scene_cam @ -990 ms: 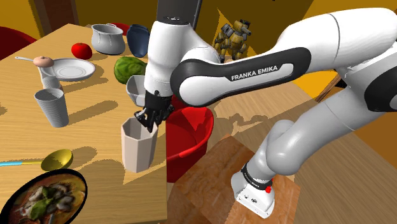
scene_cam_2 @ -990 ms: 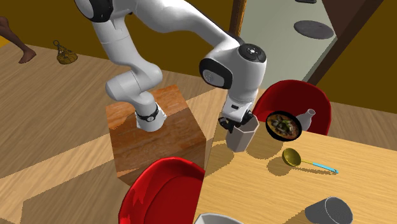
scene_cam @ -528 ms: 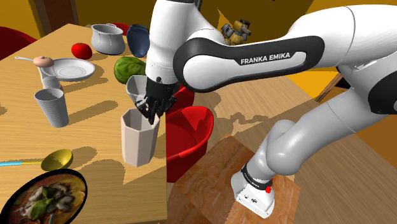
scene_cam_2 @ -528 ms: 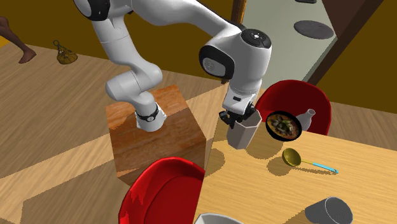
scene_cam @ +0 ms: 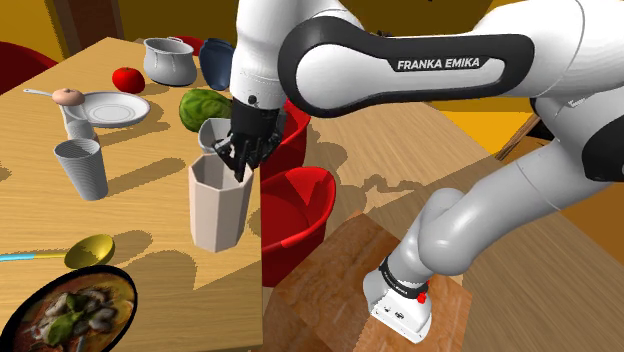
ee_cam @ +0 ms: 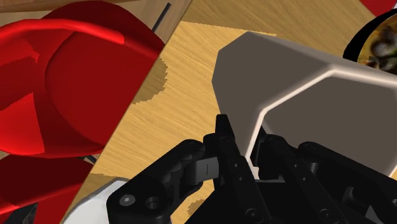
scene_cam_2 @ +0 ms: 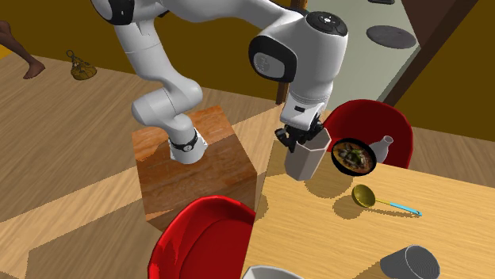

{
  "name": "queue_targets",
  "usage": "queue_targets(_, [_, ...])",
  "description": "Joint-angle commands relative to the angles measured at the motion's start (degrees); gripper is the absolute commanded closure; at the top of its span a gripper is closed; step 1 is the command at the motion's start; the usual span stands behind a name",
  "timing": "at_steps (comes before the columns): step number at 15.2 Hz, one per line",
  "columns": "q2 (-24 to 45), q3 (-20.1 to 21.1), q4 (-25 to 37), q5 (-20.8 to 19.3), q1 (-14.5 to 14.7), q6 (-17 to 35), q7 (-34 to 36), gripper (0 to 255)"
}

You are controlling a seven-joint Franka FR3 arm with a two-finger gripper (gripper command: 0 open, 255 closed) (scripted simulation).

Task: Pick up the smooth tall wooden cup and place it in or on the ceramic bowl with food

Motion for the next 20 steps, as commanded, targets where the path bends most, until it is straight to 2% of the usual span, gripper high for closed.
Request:
queue_targets(1, [0.0,-0.2,1.5,-0.1,-0.1,-1.6,-0.1,255])
queue_targets(8, [-0.2,-0.7,6.3,-0.3,-0.3,-6.5,-0.1,255])
queue_targets(15, [13.2,6.8,22.8,-5.8,1.2,-10.5,11.0,255])
queue_targets(20, [25.7,11.2,38.0,-13.3,5.2,-15.8,19.7,255])
